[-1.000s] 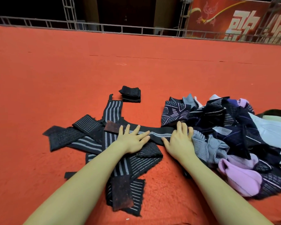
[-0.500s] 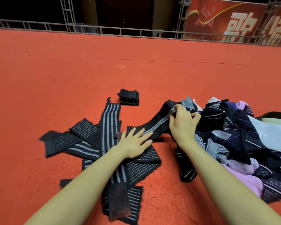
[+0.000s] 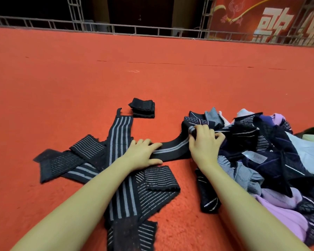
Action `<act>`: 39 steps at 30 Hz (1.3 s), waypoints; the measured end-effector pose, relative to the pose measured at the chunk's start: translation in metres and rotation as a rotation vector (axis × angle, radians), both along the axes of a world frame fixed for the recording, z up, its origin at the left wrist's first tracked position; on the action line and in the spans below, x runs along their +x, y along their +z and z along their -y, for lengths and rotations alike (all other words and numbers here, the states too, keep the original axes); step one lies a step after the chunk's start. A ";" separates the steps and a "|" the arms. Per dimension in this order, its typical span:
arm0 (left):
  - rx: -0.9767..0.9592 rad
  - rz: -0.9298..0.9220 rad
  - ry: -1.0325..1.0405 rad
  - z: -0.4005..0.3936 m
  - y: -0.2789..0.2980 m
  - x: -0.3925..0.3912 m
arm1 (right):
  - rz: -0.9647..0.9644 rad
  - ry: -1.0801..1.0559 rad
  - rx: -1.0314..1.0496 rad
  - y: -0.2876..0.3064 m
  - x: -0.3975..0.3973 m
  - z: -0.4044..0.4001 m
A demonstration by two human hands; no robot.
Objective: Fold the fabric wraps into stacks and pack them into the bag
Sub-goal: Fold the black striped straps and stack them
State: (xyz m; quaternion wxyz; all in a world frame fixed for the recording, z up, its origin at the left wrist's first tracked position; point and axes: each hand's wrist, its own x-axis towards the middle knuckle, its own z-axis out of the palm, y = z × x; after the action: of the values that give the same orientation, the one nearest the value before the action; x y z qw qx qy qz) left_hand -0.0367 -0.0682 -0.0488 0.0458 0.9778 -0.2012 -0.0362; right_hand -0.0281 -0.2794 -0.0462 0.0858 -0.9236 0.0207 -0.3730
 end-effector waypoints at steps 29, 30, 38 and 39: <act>-0.212 0.105 0.126 -0.046 0.000 -0.015 | -0.307 0.452 -0.305 -0.017 -0.013 -0.083; -0.257 0.125 0.172 -0.046 0.000 -0.015 | -0.393 0.484 -0.302 -0.012 -0.014 -0.080; -0.248 0.137 0.344 -0.007 0.001 -0.011 | -0.192 0.353 -0.103 -0.003 -0.013 -0.062; -0.229 0.144 0.382 -0.003 0.002 -0.010 | -0.158 0.262 -0.123 -0.005 -0.012 -0.060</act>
State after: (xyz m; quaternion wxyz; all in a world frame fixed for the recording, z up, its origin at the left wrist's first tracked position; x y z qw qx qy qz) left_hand -0.0464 -0.0652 -0.0467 0.1481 0.9866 -0.0180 0.0662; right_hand -0.0399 -0.2193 -0.0508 0.0754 -0.9483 -0.1162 -0.2856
